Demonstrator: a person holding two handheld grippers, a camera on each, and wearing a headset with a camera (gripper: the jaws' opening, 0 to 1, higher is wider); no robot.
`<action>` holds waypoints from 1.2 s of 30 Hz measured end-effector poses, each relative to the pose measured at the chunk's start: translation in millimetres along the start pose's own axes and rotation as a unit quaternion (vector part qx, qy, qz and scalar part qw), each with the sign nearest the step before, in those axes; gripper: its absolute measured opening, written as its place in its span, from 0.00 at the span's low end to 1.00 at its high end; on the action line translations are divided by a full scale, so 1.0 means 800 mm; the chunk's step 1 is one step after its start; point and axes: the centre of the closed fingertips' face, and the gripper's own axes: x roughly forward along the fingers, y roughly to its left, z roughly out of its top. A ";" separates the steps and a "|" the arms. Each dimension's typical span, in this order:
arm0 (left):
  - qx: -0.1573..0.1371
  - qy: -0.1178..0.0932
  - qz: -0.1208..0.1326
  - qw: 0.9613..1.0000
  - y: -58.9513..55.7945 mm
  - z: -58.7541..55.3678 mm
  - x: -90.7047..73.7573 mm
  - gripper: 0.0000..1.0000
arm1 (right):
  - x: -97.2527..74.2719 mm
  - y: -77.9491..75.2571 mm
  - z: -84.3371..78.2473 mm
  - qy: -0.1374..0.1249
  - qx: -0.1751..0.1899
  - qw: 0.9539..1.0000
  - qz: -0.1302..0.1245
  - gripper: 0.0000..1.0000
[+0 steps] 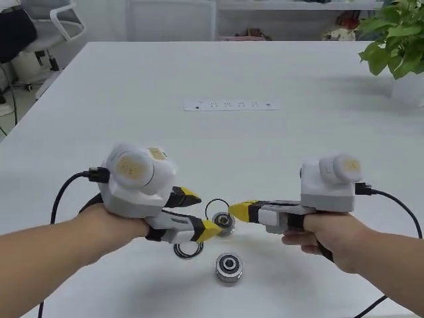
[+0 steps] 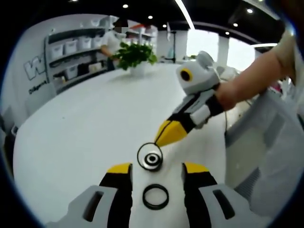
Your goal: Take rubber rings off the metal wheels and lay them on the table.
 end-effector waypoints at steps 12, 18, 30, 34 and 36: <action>-0.015 -0.020 0.004 1.000 -0.001 -0.007 -0.041 0.58 | 0.016 0.021 -0.003 0.014 -0.007 1.000 0.018 0.00; -0.014 -0.022 0.007 1.000 -0.005 -0.015 -0.056 0.64 | 0.027 0.028 -0.008 0.026 -0.010 0.999 0.024 0.00; -0.030 -0.025 0.018 0.999 0.002 -0.032 -0.078 0.73 | 0.048 0.038 -0.026 0.056 -0.010 0.998 0.033 0.00; -0.034 -0.023 0.019 0.999 0.000 -0.039 -0.083 0.76 | 0.053 0.041 -0.034 0.068 -0.010 0.997 0.035 0.00; -0.035 -0.022 0.020 0.999 -0.001 -0.041 -0.085 0.77 | 0.055 0.041 -0.038 0.072 -0.009 0.997 0.036 0.00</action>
